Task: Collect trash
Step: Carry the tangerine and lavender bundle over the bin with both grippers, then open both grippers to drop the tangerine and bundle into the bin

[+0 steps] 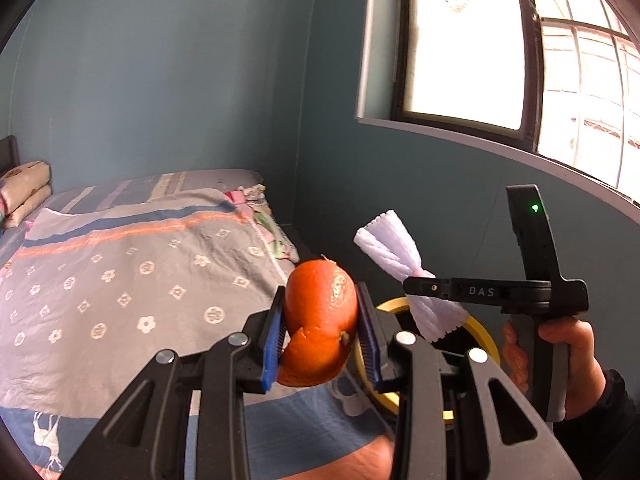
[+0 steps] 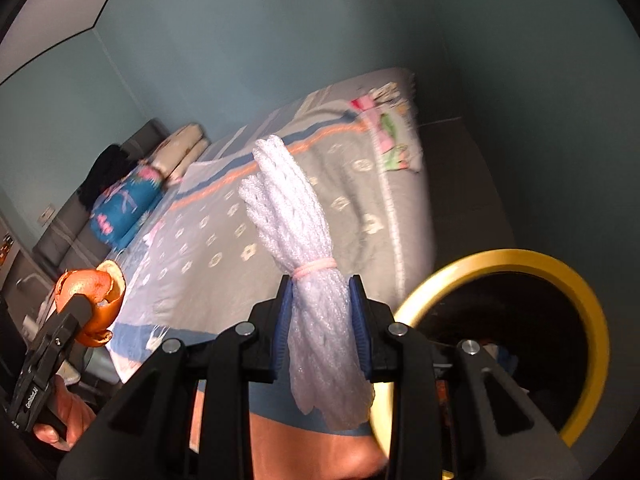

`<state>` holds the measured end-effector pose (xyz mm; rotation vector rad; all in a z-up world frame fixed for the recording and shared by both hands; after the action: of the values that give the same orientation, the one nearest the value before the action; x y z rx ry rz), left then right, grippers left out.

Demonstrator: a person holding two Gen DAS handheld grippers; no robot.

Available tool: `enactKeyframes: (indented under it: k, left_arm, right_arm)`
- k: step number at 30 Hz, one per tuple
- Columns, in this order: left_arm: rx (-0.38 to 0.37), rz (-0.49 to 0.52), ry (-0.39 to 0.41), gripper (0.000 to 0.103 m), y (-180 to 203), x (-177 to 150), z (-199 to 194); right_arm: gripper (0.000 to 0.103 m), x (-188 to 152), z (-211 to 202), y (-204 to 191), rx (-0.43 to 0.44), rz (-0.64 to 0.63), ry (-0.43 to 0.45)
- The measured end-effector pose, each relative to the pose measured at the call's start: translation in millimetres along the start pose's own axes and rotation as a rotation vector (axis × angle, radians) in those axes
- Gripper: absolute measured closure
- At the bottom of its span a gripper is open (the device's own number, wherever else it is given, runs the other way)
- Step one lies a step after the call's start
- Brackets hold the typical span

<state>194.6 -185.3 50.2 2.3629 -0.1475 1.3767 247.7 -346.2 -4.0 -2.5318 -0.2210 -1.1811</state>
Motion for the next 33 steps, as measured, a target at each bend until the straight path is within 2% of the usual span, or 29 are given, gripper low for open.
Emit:
enactKeyframes:
  k: [10, 17, 19, 22, 27, 30, 33]
  left_arm:
    - [-0.052, 0.036, -0.05, 0.072, 50, -11, 38]
    - [-0.081, 0.029, -0.111, 0.072, 69, -23, 69]
    - [-0.067, 0.027, -0.127, 0.072, 71, -26, 81]
    - [-0.088, -0.008, -0.186, 0.072, 72, -35, 102]
    - [-0.08, -0.003, -0.221, 0.071, 77, -51, 136]
    - [-0.112, -0.026, -0.279, 0.071, 83, -64, 159]
    - [-0.11, -0.042, -0.325, 0.071, 80, -77, 178]
  right_arm:
    - [0.076, -22, -41, 60, -0.105, 0.094, 0.039]
    - [0.075, -34, -58, 89, -0.151, 0.133, 0.052]
    - [0.075, -36, -61, 94, -0.172, 0.14, 0.055]
    - [0.075, -40, -62, 103, -0.177, 0.163, 0.057]
    - [0.075, -44, -52, 111, -0.197, 0.184, 0.043]
    - [0.075, -50, -46, 120, -0.2, 0.21, 0.03]
    - [0.075, -49, -35, 120, -0.212, 0.224, 0.02]
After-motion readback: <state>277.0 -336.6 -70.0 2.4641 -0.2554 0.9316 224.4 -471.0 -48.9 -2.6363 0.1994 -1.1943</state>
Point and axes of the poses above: each gripper's, at about its wrist camera, not at the fingertips, and z roughly the way its jaws point, y to its right, x to its top, the point moved 10 cm from there along z, roughly the way its jaws point, and after that the axes turned 12 degrees about -z, right-handed, at the moved point
